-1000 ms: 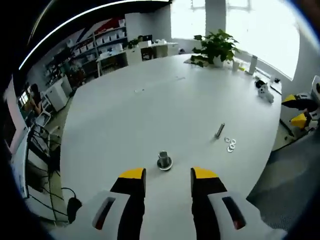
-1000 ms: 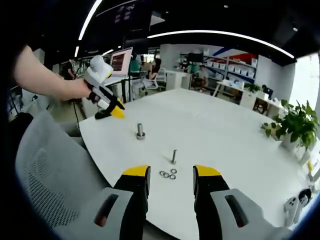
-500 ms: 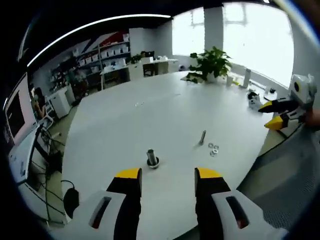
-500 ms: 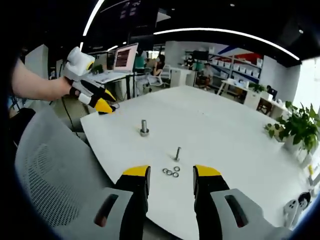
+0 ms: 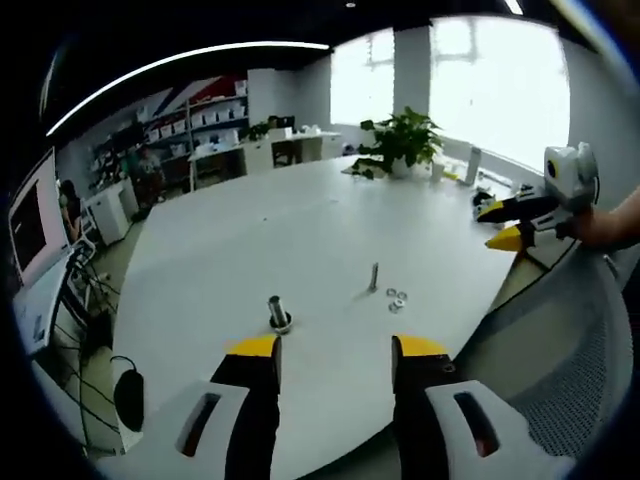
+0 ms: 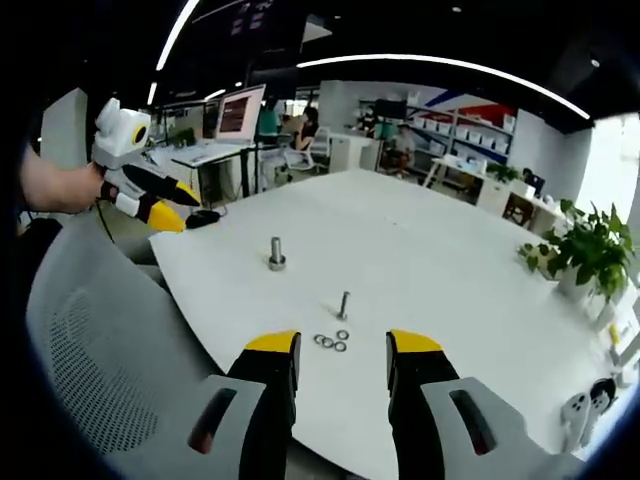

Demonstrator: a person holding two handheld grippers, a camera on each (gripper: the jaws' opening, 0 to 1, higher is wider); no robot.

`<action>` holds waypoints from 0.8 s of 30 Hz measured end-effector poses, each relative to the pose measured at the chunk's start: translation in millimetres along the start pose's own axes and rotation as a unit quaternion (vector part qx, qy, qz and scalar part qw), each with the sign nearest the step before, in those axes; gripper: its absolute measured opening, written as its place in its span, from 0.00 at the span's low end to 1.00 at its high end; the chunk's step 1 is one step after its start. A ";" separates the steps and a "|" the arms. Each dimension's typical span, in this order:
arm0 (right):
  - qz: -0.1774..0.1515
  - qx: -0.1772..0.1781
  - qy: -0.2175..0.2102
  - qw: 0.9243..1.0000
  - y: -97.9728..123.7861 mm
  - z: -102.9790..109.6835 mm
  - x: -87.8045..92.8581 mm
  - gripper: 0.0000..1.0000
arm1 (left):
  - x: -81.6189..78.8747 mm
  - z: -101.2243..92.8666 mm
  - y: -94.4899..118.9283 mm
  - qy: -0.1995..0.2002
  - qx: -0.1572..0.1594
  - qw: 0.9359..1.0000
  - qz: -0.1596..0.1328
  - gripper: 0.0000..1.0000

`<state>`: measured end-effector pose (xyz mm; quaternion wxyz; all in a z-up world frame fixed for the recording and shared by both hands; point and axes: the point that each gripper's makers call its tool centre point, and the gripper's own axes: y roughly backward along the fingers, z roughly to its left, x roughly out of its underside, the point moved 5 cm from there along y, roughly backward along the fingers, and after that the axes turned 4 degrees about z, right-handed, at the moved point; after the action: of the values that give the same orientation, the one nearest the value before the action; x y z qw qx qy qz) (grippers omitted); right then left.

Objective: Place the washer onto the threaded stud by aligning its center hole with the stud, sliding it down to the base, and recovering from edge contact or off-axis alignment until the washer reaches the visible bottom stop.

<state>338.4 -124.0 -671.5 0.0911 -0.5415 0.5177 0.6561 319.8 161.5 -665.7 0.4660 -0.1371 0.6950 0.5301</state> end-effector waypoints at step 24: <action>0.053 0.024 -0.013 0.998 -6.1 1.2 13.7 0.37 | -6.8 -14.5 4.7 0.001 0.049 0.997 -0.056 0.42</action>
<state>336.4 -126.4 -686.2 0.0758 -0.5023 0.5605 0.6540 312.8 148.8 -657.4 0.5001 -0.1533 0.7118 0.4688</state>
